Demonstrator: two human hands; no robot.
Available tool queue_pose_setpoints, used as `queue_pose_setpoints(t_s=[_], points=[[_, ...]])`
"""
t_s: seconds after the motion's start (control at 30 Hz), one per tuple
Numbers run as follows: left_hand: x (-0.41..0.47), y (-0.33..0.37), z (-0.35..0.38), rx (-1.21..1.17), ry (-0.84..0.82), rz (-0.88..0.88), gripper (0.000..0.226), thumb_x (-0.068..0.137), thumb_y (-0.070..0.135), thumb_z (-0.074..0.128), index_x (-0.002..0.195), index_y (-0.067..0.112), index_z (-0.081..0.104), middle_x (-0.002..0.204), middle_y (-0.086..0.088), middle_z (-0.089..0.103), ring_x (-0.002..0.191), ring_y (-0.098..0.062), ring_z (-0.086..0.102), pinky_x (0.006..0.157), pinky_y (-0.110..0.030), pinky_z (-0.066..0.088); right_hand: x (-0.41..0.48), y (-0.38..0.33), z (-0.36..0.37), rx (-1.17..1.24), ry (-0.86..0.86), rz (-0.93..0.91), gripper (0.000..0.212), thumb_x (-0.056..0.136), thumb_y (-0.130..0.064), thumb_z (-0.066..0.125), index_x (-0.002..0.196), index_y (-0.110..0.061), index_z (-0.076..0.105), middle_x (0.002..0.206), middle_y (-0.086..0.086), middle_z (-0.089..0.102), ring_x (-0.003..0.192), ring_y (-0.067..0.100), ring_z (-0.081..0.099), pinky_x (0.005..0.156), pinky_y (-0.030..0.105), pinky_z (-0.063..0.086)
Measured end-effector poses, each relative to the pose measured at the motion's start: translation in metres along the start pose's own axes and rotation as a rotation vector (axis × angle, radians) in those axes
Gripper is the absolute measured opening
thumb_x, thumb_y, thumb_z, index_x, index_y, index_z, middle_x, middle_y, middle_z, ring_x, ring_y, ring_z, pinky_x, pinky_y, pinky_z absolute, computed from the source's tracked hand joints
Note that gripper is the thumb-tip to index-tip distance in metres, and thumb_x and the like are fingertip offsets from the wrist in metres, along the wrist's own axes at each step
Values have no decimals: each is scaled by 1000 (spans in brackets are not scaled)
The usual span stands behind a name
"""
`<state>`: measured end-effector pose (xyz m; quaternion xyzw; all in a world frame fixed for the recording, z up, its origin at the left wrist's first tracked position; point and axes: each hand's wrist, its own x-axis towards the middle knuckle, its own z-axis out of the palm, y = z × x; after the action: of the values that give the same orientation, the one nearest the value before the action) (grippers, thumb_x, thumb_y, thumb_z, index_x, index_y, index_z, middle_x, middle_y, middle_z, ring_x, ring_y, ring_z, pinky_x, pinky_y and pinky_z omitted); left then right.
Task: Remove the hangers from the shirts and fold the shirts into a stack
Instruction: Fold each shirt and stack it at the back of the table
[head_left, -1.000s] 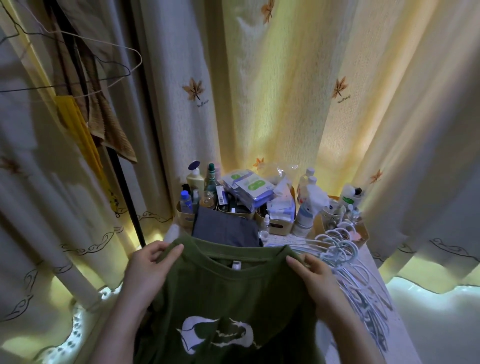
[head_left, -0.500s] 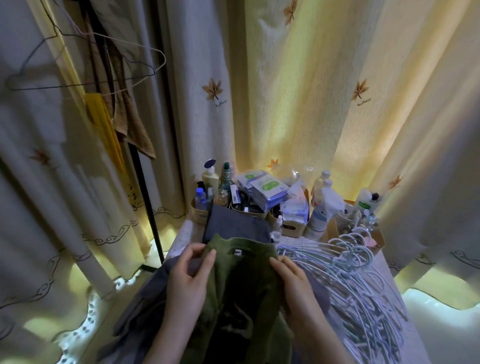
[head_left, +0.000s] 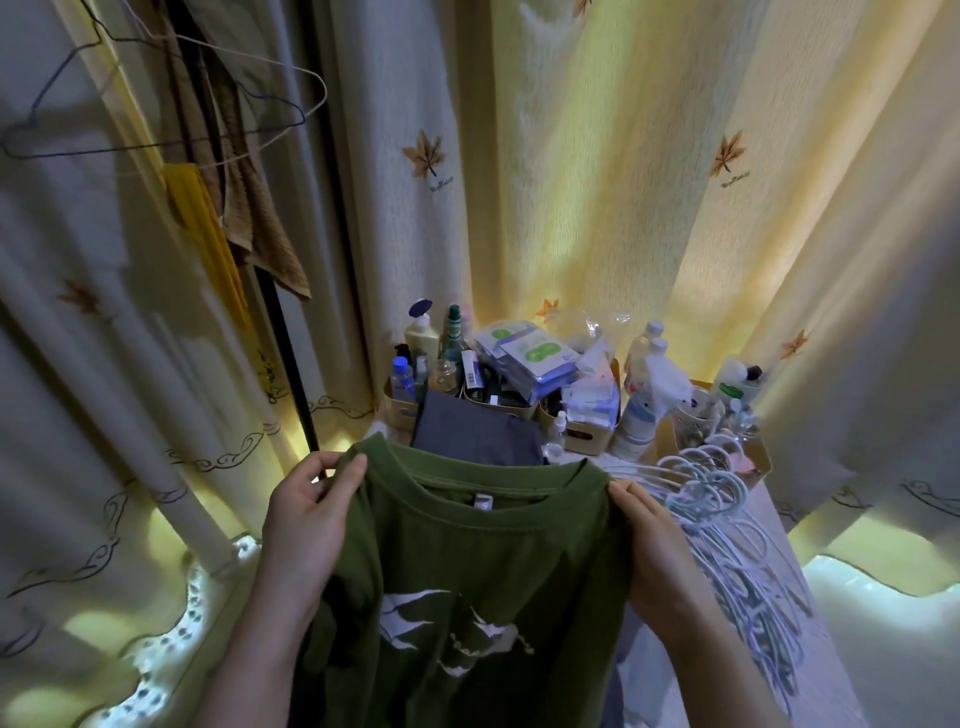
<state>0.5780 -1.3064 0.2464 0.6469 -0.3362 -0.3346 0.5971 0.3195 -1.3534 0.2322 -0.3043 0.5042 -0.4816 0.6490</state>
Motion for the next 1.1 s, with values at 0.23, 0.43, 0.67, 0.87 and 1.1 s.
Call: queue_pose_setpoints(t_s=[0.23, 0.43, 0.67, 0.87, 1.1], points=[[-40, -16, 60, 54, -71, 85, 16, 88, 19, 64, 75, 16, 55, 68, -5, 69, 67, -16, 63, 64, -30, 48, -35, 23, 69, -32, -113, -128, 15, 87, -6, 61, 73, -7, 57, 76, 11, 62, 70, 17, 57, 62, 25, 46], [-47, -13, 61, 7, -132, 147, 17, 92, 21, 58, 75, 25, 55, 73, 2, 71, 66, -2, 65, 56, -9, 45, -37, 26, 82, -182, -136, -262, 13, 86, -10, 65, 76, -4, 58, 71, 12, 53, 69, 23, 46, 61, 32, 35], [-44, -3, 54, -55, -234, 185, 14, 87, 31, 57, 85, 17, 57, 79, 3, 72, 68, -6, 69, 56, -10, 48, -32, 24, 83, -153, -229, -176, 16, 92, -14, 56, 84, -7, 68, 71, 12, 57, 61, 16, 54, 54, 23, 44], [-36, -1, 45, -32, -370, 196, 9, 94, 12, 53, 89, 5, 54, 81, -1, 73, 73, -6, 69, 60, -10, 49, -22, 18, 83, -516, -136, -543, 15, 85, -12, 67, 71, -15, 69, 73, -1, 58, 64, 5, 59, 60, 14, 45], [-19, 28, 31, -124, -499, 164, 12, 93, 20, 51, 93, 15, 61, 87, -7, 73, 81, -17, 69, 66, -18, 53, -5, -18, 89, -785, -155, -946, 57, 78, -47, 66, 128, -32, 42, 121, -12, 49, 116, 5, 46, 98, 20, 39]])
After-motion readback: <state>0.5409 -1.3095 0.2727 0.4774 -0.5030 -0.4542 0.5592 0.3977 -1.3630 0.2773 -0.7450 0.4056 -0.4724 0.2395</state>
